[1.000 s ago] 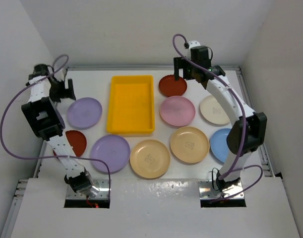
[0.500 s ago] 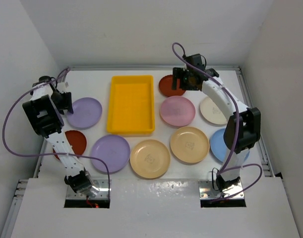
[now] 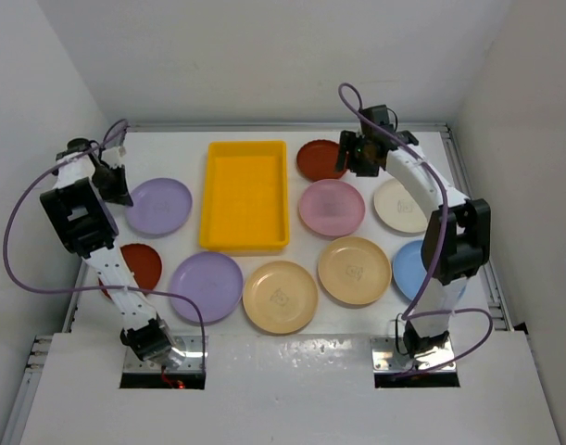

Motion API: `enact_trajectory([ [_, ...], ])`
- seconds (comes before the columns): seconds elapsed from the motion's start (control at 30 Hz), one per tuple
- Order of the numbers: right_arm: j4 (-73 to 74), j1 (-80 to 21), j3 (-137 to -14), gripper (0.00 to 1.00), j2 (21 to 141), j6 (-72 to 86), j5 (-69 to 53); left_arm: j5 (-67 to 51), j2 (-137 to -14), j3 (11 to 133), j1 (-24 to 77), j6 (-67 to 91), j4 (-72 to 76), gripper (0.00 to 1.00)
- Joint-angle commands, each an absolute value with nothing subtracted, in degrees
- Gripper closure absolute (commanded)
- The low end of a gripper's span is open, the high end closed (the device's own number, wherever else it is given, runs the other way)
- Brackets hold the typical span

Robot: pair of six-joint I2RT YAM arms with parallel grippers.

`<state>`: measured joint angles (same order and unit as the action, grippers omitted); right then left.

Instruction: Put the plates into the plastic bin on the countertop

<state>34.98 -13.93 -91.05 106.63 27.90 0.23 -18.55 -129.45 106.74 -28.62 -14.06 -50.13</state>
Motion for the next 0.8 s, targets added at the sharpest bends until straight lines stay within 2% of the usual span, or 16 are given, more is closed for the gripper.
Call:
enact_trajectory([
  [0.0, 33.5, -11.43, -88.0, 0.38, 105.91, 30.5, -2.63, -23.46, -127.19, 113.26, -28.05, -13.71, -48.78, 1.0],
  [0.37, 34.28, -8.26, -81.21, 0.42, 103.97, 34.36, 1.49, -35.85, -117.17, 130.34, -23.04, -3.6, -44.38, 1.0],
  [0.53, 35.33, -7.82, -79.89, 0.42, 105.29, 35.95, 4.13, -40.61, -112.07, 118.68, -11.36, -5.62, -45.0, 1.0],
  [0.6, 36.12, -7.65, -79.54, 0.42, 106.17, 36.12, 4.57, -38.33, -112.06, 112.89, -8.28, -6.94, -45.61, 1.0],
  [0.77, 36.12, -7.21, -78.49, 0.42, 107.57, 36.12, 5.54, -29.03, -114.6, 109.69, -1.42, -9.67, -46.32, 1.0],
])
